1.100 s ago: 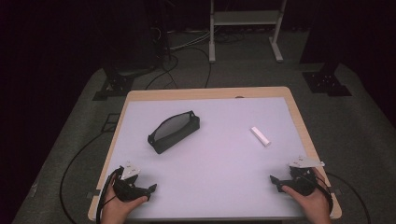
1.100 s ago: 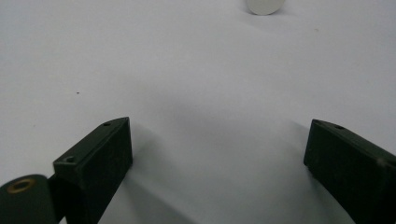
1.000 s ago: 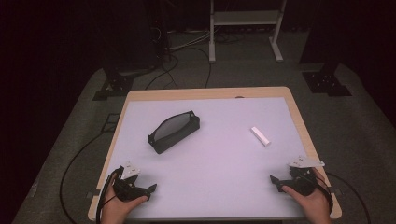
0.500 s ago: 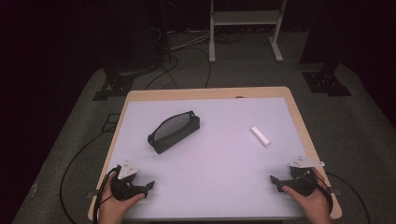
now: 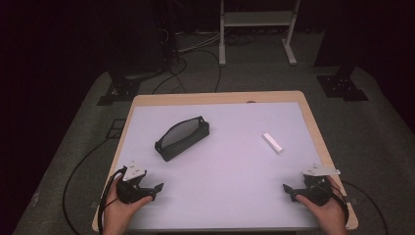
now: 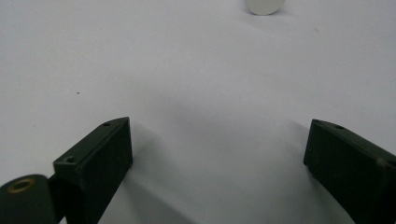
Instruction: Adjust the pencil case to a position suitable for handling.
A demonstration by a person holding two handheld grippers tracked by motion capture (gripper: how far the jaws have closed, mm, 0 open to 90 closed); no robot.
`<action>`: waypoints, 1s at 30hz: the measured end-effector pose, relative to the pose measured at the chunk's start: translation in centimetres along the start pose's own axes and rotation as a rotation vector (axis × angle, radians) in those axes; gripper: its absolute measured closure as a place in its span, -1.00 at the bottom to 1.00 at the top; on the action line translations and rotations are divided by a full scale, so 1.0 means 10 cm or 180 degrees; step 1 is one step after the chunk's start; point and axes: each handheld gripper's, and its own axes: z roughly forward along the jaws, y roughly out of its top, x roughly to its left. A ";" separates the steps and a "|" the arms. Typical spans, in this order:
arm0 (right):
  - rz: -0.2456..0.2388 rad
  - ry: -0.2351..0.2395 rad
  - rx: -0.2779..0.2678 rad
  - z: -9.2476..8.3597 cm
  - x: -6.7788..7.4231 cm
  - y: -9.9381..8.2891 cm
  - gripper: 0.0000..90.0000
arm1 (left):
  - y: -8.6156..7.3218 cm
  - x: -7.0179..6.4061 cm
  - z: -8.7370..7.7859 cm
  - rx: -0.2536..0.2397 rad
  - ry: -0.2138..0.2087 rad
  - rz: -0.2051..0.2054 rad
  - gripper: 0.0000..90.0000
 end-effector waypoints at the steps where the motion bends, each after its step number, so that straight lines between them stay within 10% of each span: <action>1: 0.0001 -0.0001 0.0000 0.00 0.00 0.00 -0.85 | 0.02 0.00 0.00 -0.0009 -0.0010 0.0019 -0.58; 30: 0.0005 0.0002 0.0001 0.00 0.00 0.00 -0.85 | 0.37 0.08 0.06 -0.0136 -0.0133 0.0075 -0.26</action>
